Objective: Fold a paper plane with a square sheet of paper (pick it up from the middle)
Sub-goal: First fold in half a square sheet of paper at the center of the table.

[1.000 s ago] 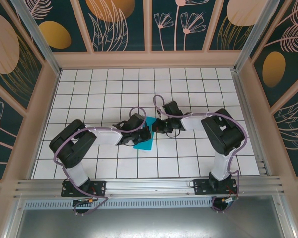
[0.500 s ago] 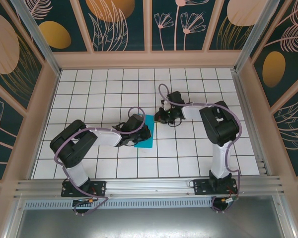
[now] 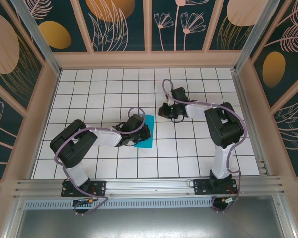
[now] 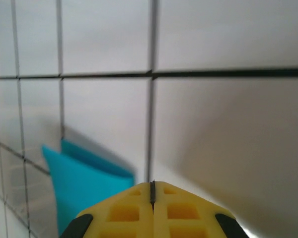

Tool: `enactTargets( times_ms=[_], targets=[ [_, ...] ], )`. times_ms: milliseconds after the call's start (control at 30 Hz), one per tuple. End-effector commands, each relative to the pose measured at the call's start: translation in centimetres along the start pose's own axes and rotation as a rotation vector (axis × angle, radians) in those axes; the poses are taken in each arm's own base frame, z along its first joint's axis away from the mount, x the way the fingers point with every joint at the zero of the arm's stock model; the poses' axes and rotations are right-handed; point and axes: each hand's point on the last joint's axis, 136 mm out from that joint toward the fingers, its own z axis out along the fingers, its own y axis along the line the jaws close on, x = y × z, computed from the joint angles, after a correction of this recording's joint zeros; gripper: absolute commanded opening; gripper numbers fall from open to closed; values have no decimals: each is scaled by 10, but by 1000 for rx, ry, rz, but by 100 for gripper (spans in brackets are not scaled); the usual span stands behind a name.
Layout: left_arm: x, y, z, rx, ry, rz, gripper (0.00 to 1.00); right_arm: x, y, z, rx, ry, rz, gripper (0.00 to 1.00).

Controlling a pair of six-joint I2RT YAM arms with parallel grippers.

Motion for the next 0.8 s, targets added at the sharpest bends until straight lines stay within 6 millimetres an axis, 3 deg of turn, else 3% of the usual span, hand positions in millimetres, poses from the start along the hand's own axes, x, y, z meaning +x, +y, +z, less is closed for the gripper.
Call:
enactTargets(
  times_ms=[0, 133, 300, 633, 767],
  targets=[
    [41, 56, 4, -193, 132, -44, 0, 28, 24, 5, -56, 62, -53, 0],
    [42, 57, 5, -190, 136, -45, 0, 42, 23, 19, -49, 96, -56, 0],
    [44, 58, 4, -191, 141, -48, 0, 35, 16, 29, -22, 85, -32, 0],
    [48, 62, 3, -187, 146, -52, 0, -19, -27, 36, 84, -24, 73, 0],
    [47, 63, 4, -187, 135, -55, 0, -42, -23, 34, 85, -67, 44, 0]
  ],
)
